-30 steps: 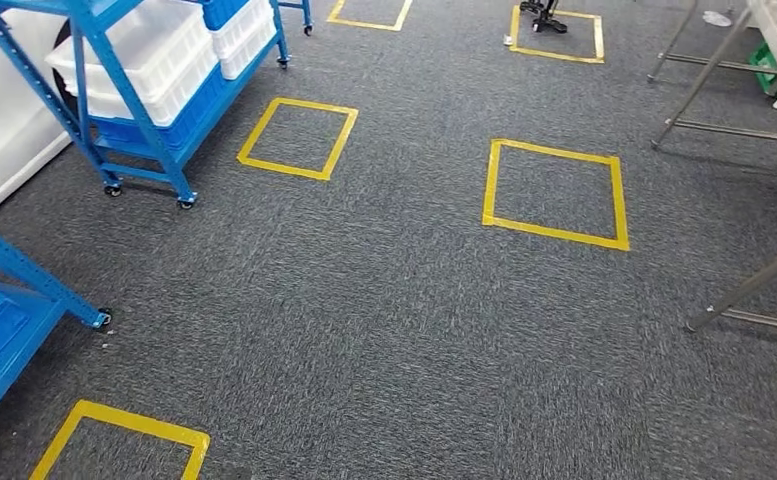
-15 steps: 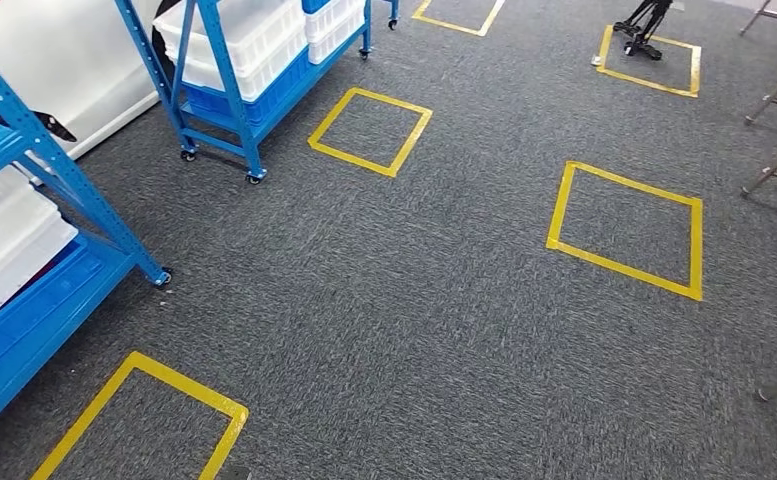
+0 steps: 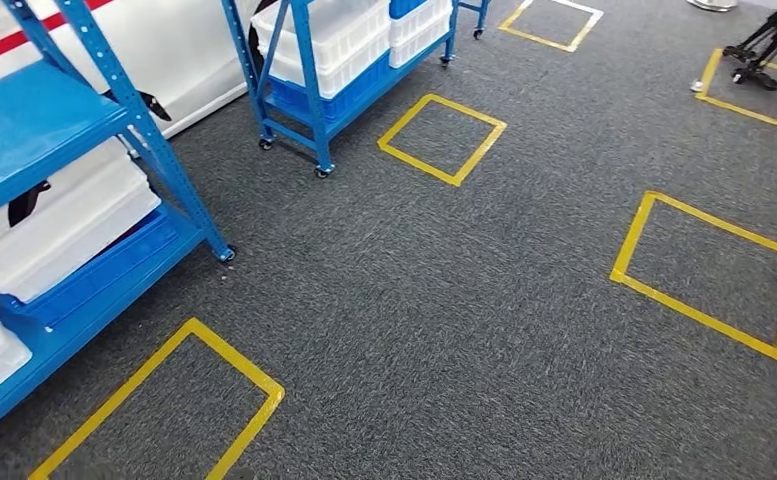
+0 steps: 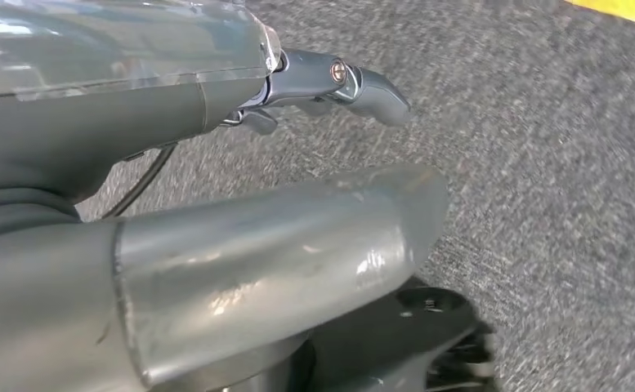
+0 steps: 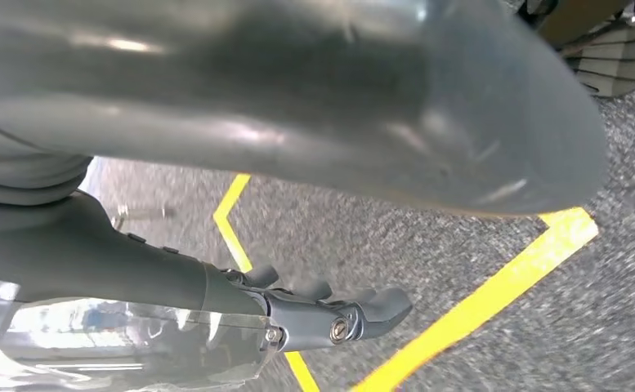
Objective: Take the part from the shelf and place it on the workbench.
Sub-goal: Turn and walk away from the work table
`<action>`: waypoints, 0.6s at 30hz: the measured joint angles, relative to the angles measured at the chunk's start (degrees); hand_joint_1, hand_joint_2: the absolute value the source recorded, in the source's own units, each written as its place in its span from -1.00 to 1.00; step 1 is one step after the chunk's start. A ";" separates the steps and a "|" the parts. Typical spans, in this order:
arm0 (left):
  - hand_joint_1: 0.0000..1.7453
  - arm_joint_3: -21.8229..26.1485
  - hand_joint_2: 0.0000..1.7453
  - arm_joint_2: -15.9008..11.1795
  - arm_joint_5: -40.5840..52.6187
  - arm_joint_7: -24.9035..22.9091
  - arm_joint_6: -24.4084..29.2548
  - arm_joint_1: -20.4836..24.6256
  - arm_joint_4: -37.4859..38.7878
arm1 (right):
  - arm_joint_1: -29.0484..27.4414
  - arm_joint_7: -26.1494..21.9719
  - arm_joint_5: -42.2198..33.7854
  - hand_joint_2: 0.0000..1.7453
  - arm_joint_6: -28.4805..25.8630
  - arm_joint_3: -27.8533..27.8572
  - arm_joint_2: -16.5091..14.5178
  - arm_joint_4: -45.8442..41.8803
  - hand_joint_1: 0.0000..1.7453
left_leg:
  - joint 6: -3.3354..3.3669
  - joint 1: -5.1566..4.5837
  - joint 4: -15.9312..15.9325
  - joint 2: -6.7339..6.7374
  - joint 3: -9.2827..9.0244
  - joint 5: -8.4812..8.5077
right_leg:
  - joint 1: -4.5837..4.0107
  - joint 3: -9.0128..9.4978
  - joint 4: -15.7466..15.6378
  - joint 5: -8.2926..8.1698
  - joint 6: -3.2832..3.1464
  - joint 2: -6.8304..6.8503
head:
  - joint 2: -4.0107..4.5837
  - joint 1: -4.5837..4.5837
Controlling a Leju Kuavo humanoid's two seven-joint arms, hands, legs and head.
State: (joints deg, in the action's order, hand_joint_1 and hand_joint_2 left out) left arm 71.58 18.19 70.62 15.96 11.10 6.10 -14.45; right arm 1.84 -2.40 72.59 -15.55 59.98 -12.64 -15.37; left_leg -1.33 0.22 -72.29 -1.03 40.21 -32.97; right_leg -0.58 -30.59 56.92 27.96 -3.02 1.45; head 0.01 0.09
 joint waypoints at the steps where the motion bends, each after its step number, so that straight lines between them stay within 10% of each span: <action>1: -1.00 0.00 -1.00 -0.02 0.00 -0.02 0.00 -0.04 0.00 | -0.03 0.00 0.00 -1.00 0.01 0.00 -0.02 0.00 -1.00 | -0.28 0.15 -1.45 0.36 0.44 -0.27 | 0.00 -0.01 0.07 0.09 0.03 0.97 | 0.00 0.00; 6: -1.00 -0.02 -1.00 -0.28 0.10 -0.07 0.00 -0.06 0.00 | 0.05 -0.02 0.03 -1.00 0.02 0.00 -0.29 0.00 -1.00 | -0.07 0.19 12.91 4.33 -8.14 5.80 | -0.03 0.37 0.87 1.05 1.01 4.92 | 0.00 -0.05; 9: -1.00 -0.04 -1.00 -0.33 0.17 -0.07 -0.02 -0.09 0.00 | 0.40 -0.02 0.07 -1.00 0.06 0.00 -0.44 0.00 -1.00 | 1.06 -0.12 14.25 3.76 -8.53 6.11 | -0.05 0.75 0.94 1.24 1.79 6.26 | 0.00 -0.13; 12: -1.00 -0.05 -1.00 -0.37 0.18 -0.04 -0.02 -0.12 -0.01 | 0.56 -0.01 0.15 -1.00 0.10 0.00 -0.61 -0.01 -1.00 | 2.17 0.35 15.27 1.91 -8.81 6.92 | 0.40 0.16 3.37 3.40 2.77 2.83 | 0.00 -0.35; 15: -1.00 -0.08 -1.00 -0.38 0.20 0.02 -0.04 0.09 -0.02 | 0.20 -0.02 0.36 -1.00 0.37 0.00 -0.63 0.00 -1.00 | 2.67 0.47 15.37 -0.20 -8.42 7.41 | 1.11 -4.67 13.61 8.74 3.39 -1.18 | 0.00 -0.67; 18: -1.00 -0.09 -1.00 -0.38 0.22 0.02 -0.07 -0.08 -0.02 | 0.04 -0.02 0.57 -1.00 0.57 0.00 -0.63 0.00 -1.00 | 2.41 0.51 15.13 -2.86 -8.25 7.58 | 1.73 -4.92 13.72 6.43 3.70 -1.66 | -0.01 -0.68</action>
State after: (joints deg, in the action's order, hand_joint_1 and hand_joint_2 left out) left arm 71.49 17.81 70.84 15.98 11.04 6.02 -14.47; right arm 1.88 -2.43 73.16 -14.98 59.98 -13.27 -15.37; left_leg 1.08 0.73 -57.16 -3.89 31.96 -25.39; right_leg 1.15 -35.51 70.64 34.39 0.67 -0.21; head 0.00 -0.58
